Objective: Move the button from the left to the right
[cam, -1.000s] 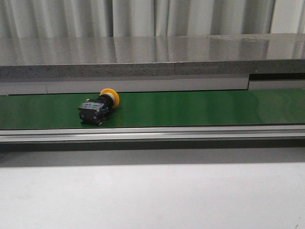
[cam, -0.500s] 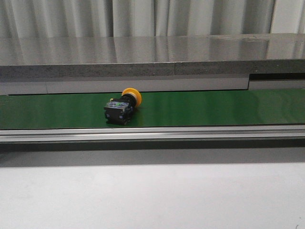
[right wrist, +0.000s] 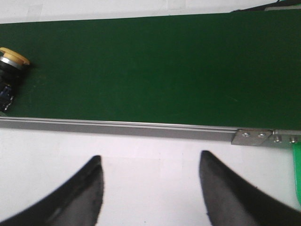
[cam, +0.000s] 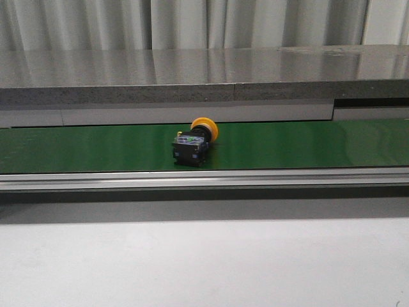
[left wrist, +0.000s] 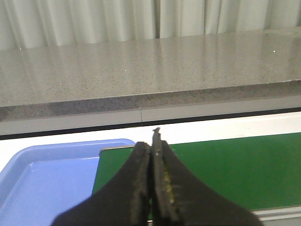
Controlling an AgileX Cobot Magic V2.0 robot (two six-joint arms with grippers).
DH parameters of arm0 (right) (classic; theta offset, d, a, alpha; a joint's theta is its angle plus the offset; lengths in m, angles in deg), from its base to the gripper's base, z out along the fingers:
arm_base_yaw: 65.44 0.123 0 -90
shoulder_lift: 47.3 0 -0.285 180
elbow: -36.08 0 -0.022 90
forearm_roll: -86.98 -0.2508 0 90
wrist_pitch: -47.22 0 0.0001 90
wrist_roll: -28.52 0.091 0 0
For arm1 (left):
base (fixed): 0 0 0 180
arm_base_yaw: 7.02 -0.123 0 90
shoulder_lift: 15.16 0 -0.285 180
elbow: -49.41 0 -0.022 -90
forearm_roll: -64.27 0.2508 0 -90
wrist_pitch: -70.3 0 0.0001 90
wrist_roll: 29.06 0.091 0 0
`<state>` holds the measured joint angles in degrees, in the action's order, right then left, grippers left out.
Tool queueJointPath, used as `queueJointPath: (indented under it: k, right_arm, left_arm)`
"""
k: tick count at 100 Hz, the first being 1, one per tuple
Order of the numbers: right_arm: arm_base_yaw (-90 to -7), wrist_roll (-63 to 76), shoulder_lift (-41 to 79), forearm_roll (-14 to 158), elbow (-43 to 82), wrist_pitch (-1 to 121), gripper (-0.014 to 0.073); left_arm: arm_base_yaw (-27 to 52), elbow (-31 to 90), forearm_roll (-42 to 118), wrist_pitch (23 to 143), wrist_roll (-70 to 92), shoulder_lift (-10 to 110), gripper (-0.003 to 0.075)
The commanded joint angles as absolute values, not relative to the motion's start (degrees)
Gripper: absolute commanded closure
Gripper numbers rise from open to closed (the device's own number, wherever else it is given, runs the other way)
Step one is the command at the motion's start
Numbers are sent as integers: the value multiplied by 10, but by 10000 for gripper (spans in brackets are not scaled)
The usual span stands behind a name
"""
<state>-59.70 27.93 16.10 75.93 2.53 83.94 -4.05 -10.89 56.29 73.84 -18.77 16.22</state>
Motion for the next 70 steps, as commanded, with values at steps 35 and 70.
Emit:
queueJointPath:
  k: [35, 70]
  right_arm:
    - [-595, 277, 174, 724, 52, 799, -7]
    - [-517, 277, 300, 721, 115, 789, -7]
  left_arm:
    - [-35, -92, 556, 691, -188, 165, 741]
    - [-35, -92, 556, 691, -188, 165, 741]
